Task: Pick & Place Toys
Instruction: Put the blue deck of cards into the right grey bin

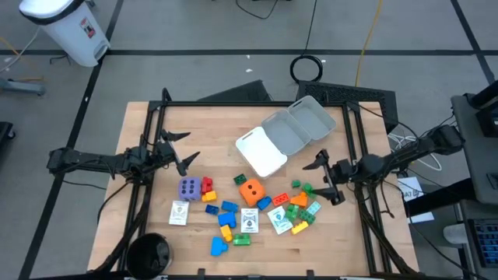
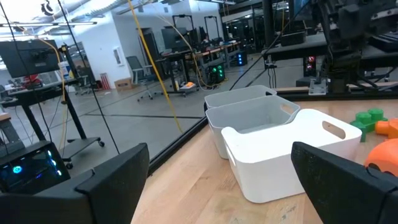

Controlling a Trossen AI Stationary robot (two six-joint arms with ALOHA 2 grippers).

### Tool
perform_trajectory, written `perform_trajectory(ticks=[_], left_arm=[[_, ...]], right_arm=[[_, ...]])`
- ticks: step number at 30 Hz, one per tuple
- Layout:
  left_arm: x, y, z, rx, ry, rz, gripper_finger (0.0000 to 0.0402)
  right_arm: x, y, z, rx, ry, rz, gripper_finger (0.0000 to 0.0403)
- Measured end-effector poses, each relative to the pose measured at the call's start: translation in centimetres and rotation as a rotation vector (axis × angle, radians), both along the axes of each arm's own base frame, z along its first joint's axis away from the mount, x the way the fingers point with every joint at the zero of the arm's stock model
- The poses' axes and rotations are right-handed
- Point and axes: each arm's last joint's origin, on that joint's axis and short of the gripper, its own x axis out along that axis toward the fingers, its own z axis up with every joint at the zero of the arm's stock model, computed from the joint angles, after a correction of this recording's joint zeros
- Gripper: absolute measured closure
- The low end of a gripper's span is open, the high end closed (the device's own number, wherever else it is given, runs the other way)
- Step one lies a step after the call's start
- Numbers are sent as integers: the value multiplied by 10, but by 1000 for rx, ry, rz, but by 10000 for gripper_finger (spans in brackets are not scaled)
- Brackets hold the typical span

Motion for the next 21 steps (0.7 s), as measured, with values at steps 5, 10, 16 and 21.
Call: perform_trajectory(ticks=[5, 10, 16, 21], left_arm=[[0, 0, 0, 0, 0, 0, 5], [0, 0, 0, 0, -1, 0, 5], [0, 0, 0, 0, 0, 0, 5], [0, 0, 0, 0, 0, 0, 5]], right_arm=[[-1, -1, 5, -22, -60, -36, 52], [-6, -2, 15, -5, -179, -47, 52], [-8, -3, 21, 14, -239, -46, 53], [-6, -3, 19, 7, -212, -51, 55]])
